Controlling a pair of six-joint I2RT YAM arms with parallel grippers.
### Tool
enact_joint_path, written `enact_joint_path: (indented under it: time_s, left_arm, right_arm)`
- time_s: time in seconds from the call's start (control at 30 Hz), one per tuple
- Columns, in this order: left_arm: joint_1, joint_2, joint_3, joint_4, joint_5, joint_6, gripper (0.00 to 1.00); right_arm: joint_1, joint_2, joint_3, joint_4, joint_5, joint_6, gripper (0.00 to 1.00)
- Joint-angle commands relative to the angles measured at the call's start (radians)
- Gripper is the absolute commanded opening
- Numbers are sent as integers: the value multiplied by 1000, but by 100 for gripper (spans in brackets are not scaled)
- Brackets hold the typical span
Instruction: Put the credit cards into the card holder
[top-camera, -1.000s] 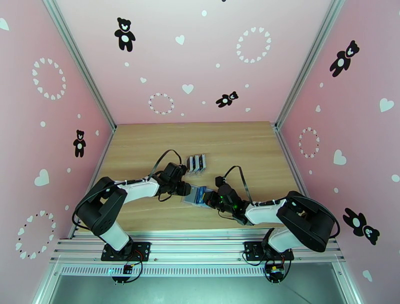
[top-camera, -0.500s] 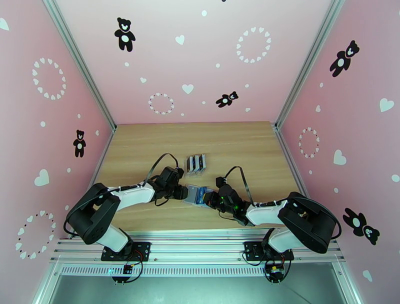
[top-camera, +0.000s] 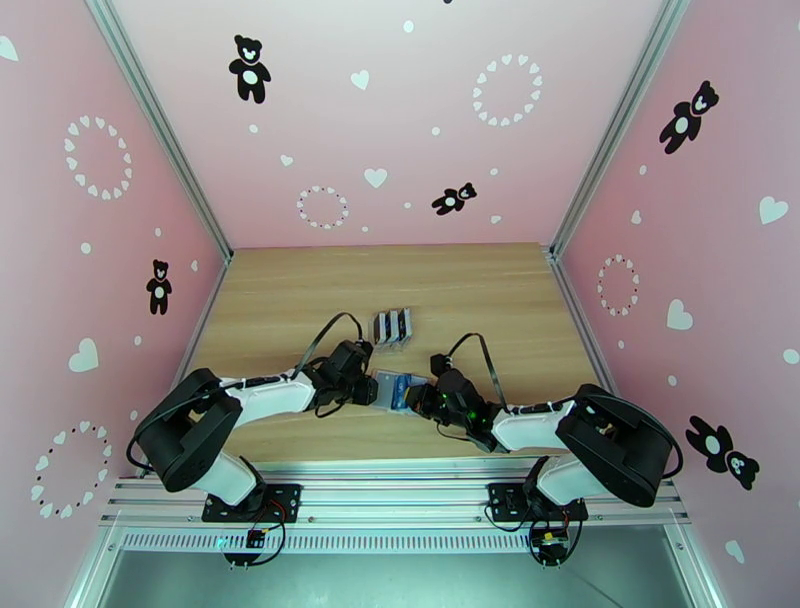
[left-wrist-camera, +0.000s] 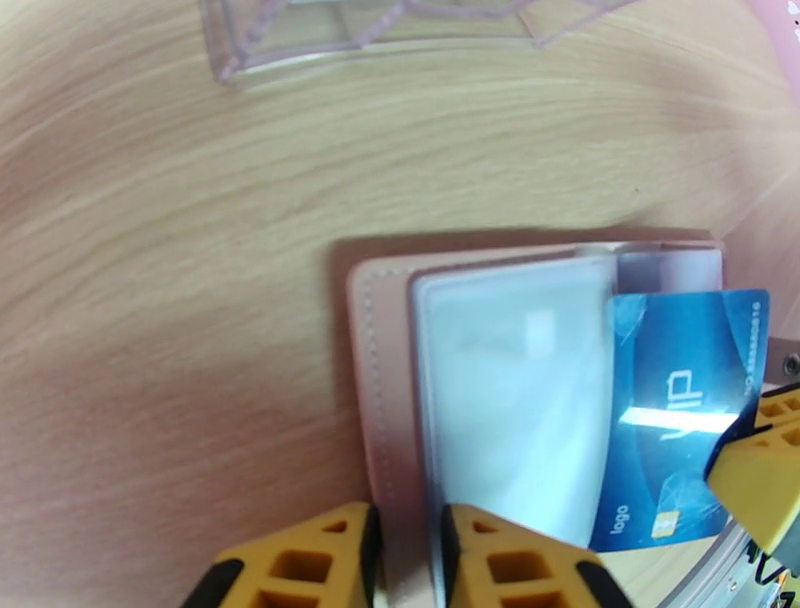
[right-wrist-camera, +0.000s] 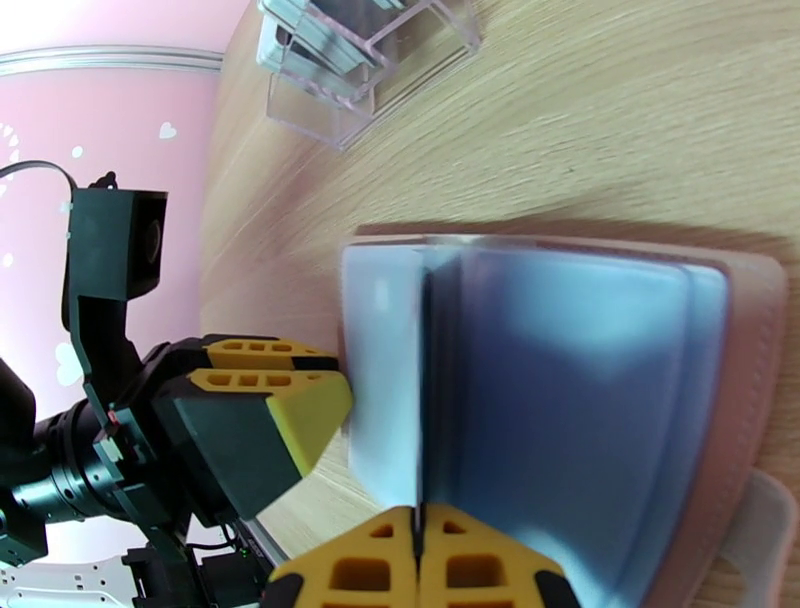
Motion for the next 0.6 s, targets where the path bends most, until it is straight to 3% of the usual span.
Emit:
enact_joint_path:
  time_s: [0.0, 0.37, 0.57]
  left_arm:
    - [-28, 12, -34, -86, 6, -29, 27]
    - [-32, -26, -69, -100, -15, -55, 27]
    - [-32, -40, -75, -104, -23, -61, 27]
  right_arm:
    - [6, -3, -12, 36, -11, 6, 4]
    - [4, 11, -39, 41, -4, -4, 4]
    - [18, 8, -39, 5, 3, -10, 18]
